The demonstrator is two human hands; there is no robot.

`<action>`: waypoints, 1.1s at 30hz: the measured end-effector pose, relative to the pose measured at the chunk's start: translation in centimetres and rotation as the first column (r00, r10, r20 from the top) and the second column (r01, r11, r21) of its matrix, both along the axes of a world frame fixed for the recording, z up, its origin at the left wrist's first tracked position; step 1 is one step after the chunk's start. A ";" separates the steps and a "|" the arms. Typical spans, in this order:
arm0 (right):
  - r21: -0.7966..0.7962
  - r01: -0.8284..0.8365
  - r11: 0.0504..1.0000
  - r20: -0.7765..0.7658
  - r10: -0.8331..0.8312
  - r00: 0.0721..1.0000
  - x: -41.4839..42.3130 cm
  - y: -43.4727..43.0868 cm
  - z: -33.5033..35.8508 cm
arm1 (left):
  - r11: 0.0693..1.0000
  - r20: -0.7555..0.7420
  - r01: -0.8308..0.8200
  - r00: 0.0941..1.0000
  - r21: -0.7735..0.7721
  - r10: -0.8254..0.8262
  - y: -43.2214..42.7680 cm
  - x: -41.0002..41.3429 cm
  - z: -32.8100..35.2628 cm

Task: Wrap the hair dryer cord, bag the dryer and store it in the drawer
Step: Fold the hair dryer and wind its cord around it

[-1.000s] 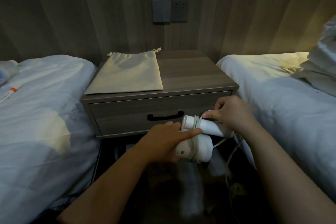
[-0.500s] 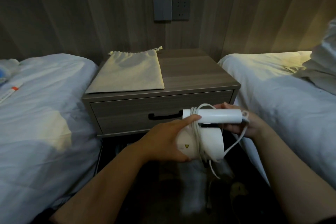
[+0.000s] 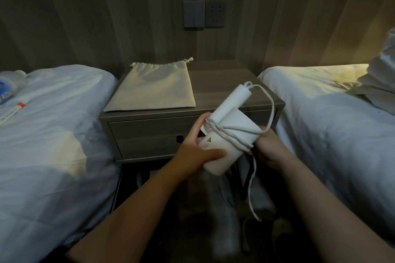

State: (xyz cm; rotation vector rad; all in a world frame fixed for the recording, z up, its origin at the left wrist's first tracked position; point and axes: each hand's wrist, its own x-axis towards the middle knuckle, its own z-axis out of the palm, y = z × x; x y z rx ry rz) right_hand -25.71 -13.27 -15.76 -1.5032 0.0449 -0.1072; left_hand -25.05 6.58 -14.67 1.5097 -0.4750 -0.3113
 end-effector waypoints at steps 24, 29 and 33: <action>0.201 -0.336 0.920 -0.070 0.355 0.932 -1.1 1.2 2.3 | 0.964 -0.119 -0.214 0.973 -0.157 0.197 -0.5 -0.2 0.5; 0.150 -0.321 0.935 -0.064 0.333 0.941 -1.2 1.5 2.3 | 0.965 -0.131 -0.227 0.969 -0.131 0.210 -0.6 0.0 0.4; -0.006 -0.253 0.967 -0.086 0.251 0.964 -1.7 1.2 2.4 | 0.992 -0.148 -0.122 0.982 -0.034 0.116 0.2 0.5 0.8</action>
